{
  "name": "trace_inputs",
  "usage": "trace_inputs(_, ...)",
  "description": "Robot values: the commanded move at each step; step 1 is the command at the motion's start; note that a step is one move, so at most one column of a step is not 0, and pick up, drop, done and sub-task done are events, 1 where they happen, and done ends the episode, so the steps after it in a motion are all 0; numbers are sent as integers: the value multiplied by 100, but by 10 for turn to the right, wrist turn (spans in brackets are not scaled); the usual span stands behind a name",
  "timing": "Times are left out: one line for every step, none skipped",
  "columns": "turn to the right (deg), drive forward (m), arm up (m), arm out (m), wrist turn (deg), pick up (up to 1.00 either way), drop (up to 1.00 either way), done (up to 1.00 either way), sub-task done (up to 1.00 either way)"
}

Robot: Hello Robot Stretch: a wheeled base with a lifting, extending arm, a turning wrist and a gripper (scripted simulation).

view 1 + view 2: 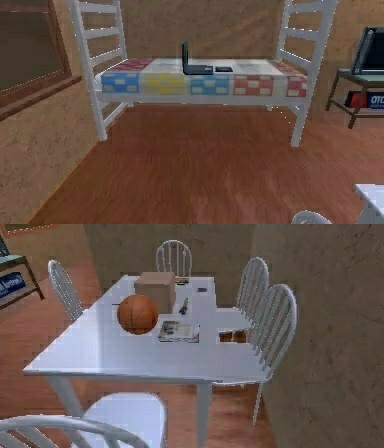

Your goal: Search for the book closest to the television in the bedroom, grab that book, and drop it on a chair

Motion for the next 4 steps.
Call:
trace_inputs(0,65,0,0,0,0,0,0,0)
trace_inputs(60,0,0,0,0,0,0,0,0)
trace_inputs(0,85,0,0,0,0,0,0,0)
trace_inputs(-450,0,0,0,0,0,0,0,0)
